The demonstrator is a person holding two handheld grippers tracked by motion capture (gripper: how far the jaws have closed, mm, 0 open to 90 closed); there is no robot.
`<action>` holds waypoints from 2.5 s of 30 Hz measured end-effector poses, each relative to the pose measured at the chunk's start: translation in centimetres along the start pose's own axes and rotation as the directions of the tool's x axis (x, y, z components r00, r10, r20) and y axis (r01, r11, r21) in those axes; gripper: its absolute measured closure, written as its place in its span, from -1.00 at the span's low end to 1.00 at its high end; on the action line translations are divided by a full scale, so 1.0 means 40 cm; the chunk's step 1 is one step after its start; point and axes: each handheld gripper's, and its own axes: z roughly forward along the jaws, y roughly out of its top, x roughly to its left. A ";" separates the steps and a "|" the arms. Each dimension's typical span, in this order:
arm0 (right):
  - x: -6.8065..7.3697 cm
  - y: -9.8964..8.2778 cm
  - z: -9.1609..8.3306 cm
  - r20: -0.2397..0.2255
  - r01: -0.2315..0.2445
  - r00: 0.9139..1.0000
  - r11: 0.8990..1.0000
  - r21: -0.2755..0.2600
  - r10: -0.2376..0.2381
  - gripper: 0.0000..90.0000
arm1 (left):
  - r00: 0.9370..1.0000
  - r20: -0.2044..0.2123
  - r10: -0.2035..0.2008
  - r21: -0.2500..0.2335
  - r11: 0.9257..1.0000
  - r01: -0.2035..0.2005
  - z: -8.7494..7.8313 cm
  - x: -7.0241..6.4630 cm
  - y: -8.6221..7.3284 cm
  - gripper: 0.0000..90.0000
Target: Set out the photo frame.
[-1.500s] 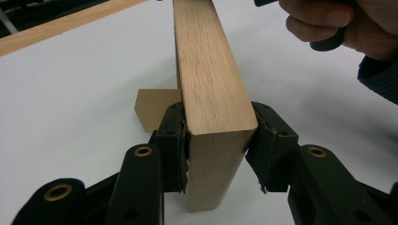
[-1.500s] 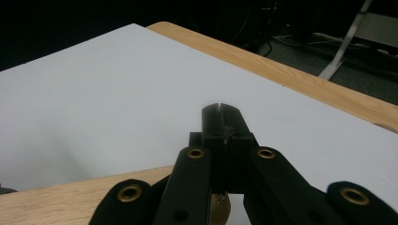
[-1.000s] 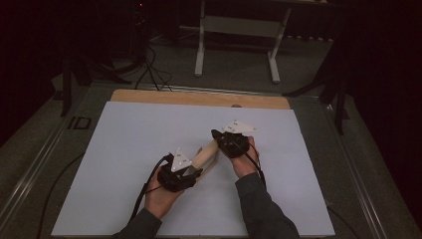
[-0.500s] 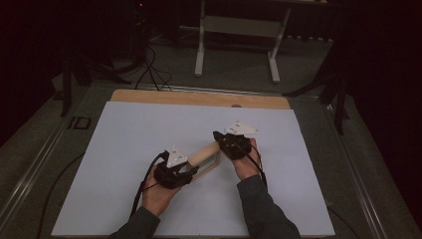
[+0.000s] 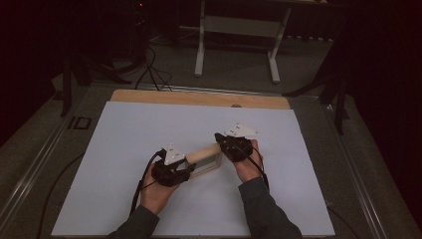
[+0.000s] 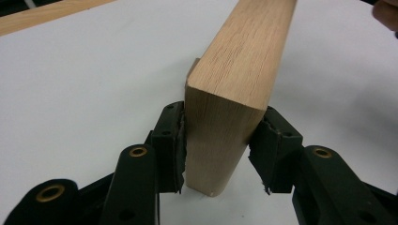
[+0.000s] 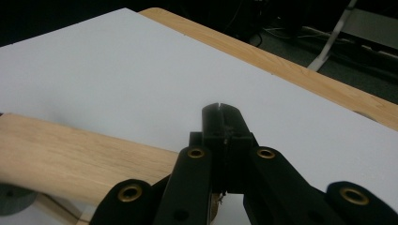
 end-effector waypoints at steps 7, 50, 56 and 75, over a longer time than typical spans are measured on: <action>0.000 -0.005 -0.010 -0.001 -0.002 1.000 1.000 -0.002 0.002 1.00 | 1.000 -0.013 -0.009 0.000 1.000 0.009 0.002 0.006 0.002 0.28; -0.023 -0.049 -0.094 -0.105 -0.012 0.995 0.995 -0.097 0.002 0.21 | 0.999 -0.042 -0.019 0.004 1.000 0.020 0.006 0.012 0.003 0.28; -0.014 -0.075 -0.089 -0.160 0.034 0.986 0.997 -0.069 -0.045 0.03 | 0.999 -0.042 -0.021 0.003 1.000 0.021 0.007 0.012 0.003 0.28; -0.007 -0.099 -0.021 -0.229 0.090 0.970 0.996 0.006 -0.086 -0.27 | 0.999 -0.037 -0.021 0.003 1.000 0.021 0.006 0.013 0.005 0.28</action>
